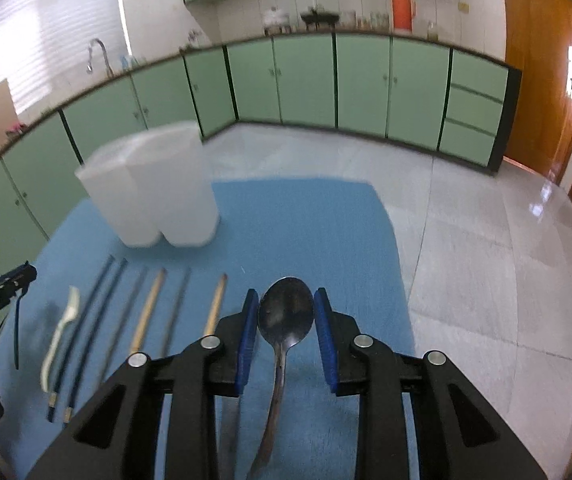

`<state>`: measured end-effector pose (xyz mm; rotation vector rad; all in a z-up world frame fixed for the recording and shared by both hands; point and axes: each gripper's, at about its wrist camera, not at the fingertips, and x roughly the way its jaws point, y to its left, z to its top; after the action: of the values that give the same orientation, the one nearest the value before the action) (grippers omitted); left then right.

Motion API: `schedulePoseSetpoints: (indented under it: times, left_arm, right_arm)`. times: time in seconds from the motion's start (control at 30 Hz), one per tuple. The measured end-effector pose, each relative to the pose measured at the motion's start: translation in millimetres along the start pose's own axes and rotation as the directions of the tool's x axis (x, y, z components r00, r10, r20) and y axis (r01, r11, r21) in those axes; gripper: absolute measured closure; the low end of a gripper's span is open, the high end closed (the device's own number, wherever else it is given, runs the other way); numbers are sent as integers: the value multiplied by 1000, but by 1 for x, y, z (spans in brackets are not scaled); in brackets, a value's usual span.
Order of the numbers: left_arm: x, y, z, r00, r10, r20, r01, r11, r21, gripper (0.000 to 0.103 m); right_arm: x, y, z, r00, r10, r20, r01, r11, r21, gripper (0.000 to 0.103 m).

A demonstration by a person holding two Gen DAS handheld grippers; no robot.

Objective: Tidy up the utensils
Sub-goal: 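Close the left tool on the black spoon while the right tool grips the metal spoon, then carry both spoons to the white caddy and drop them in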

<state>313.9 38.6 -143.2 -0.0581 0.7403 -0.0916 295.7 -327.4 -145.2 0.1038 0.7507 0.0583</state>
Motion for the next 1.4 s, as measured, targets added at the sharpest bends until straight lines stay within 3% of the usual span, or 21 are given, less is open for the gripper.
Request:
schedulePoseSetpoints:
  times: [0.23, 0.47, 0.77, 1.0, 1.13, 1.4]
  left_arm:
    - [-43, -7, 14, 990, -14, 143, 15, 1000, -5, 69]
    - [-60, -28, 53, 962, -60, 268, 61, 998, 4, 69]
    - [-45, -70, 123, 899, -115, 423, 107, 993, 42, 69]
    - [-4, -104, 167, 854, -118, 507, 104, 993, 56, 69]
    - [31, -118, 174, 857, -119, 502, 100, 993, 65, 69]
    - [73, -115, 167, 886, -96, 453, 80, 995, 54, 69]
  right_arm:
    - [-44, 3, 22, 992, 27, 127, -27, 1000, -6, 75]
    - [-58, 16, 55, 976, 77, 203, -71, 997, -37, 75]
    - [-49, 47, 125, 944, 157, 291, -133, 986, -101, 75]
    - [-17, 63, 174, 931, 149, 332, -124, 988, -96, 75]
    - [12, 75, 184, 931, 106, 348, -73, 992, -107, 75]
    - [69, 81, 175, 947, 95, 307, -71, 994, -89, 75]
